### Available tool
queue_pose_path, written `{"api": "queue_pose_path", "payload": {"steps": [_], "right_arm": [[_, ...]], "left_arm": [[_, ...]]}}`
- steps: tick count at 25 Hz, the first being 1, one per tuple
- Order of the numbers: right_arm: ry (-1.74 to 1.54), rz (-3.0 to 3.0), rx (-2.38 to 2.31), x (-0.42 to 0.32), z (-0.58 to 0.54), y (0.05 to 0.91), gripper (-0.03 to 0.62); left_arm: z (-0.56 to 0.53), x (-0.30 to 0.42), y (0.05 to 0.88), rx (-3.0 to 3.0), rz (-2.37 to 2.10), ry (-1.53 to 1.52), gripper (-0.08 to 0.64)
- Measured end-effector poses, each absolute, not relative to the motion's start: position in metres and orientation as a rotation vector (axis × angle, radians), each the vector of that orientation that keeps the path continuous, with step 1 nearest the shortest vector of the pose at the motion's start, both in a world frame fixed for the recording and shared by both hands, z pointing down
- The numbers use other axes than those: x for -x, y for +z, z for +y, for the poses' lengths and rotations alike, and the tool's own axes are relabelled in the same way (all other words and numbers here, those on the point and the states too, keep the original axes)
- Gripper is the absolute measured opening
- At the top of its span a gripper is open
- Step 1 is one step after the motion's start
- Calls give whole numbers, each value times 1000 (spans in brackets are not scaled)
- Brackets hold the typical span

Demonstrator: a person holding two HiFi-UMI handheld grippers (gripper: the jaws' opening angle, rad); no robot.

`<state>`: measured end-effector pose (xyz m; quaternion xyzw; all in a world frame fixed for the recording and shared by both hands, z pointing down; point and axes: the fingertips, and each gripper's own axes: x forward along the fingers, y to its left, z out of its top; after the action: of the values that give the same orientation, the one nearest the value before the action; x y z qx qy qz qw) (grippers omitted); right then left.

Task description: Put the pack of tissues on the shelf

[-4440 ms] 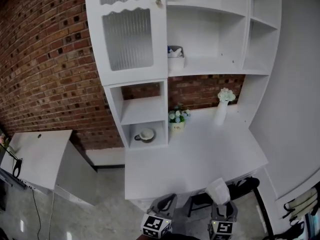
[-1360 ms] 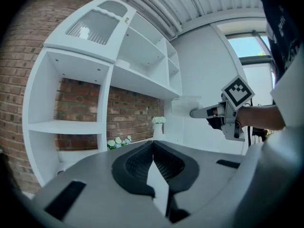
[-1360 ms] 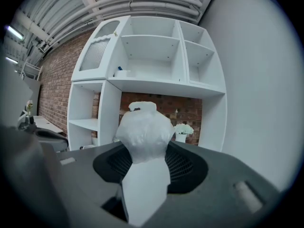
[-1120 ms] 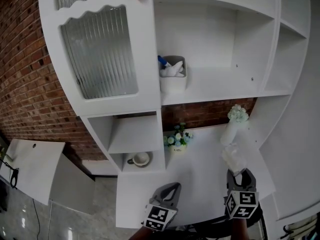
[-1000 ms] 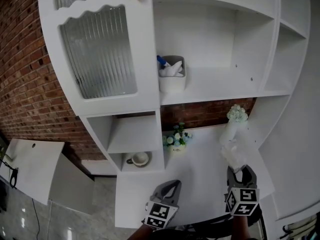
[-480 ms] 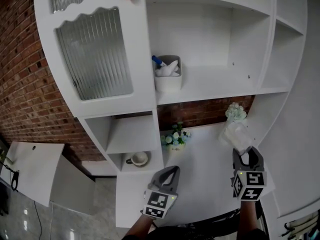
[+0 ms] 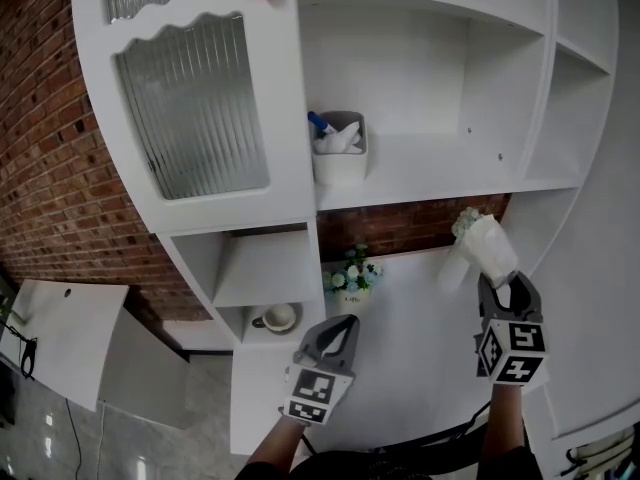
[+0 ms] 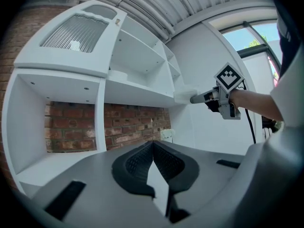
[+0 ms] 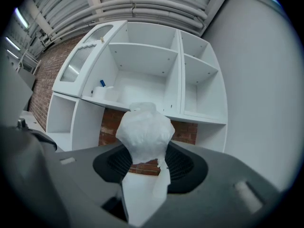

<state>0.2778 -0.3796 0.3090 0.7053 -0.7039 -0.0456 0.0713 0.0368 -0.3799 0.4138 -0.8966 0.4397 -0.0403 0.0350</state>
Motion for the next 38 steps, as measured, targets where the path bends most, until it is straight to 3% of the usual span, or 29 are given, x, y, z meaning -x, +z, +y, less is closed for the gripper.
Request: {"api": "queue_pose_path", "payload": {"steps": [12, 38], "right_arm": [[-272, -2129, -2146, -283, -403, 245, 198], [-283, -2154, -2076, -281, -454, 218, 201]], "left_arm": [[-388, -41, 416, 2737, 1344, -146, 11], [-405, -30, 431, 2716, 1432, -181, 11]]}}
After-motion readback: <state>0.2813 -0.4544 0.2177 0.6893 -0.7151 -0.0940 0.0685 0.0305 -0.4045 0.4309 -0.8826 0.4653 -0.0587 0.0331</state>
